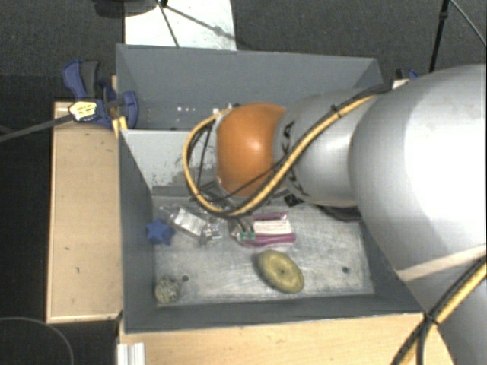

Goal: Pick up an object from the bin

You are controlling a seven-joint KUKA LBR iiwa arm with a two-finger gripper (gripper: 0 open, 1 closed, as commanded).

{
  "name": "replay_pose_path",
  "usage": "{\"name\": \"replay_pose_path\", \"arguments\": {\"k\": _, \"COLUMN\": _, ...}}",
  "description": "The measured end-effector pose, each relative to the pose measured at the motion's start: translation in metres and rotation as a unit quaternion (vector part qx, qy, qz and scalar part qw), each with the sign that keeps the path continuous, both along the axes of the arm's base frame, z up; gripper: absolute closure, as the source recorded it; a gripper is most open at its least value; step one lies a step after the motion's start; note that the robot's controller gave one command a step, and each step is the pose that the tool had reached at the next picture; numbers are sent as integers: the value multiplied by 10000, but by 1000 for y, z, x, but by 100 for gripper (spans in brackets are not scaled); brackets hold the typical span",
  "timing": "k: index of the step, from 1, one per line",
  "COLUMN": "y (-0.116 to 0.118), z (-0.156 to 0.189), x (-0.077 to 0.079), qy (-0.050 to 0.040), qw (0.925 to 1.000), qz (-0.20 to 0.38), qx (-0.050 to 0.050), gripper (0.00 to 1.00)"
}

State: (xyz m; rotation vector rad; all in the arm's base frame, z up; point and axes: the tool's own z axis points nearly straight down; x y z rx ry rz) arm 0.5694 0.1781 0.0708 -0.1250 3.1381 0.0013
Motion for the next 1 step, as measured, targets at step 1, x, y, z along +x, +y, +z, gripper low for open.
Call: {"name": "replay_pose_path", "arguments": {"k": 1, "y": -16, "z": 174, "x": -10, "qy": -53, "qw": 9930, "qz": 1181, "qx": 4, "gripper": 100}}
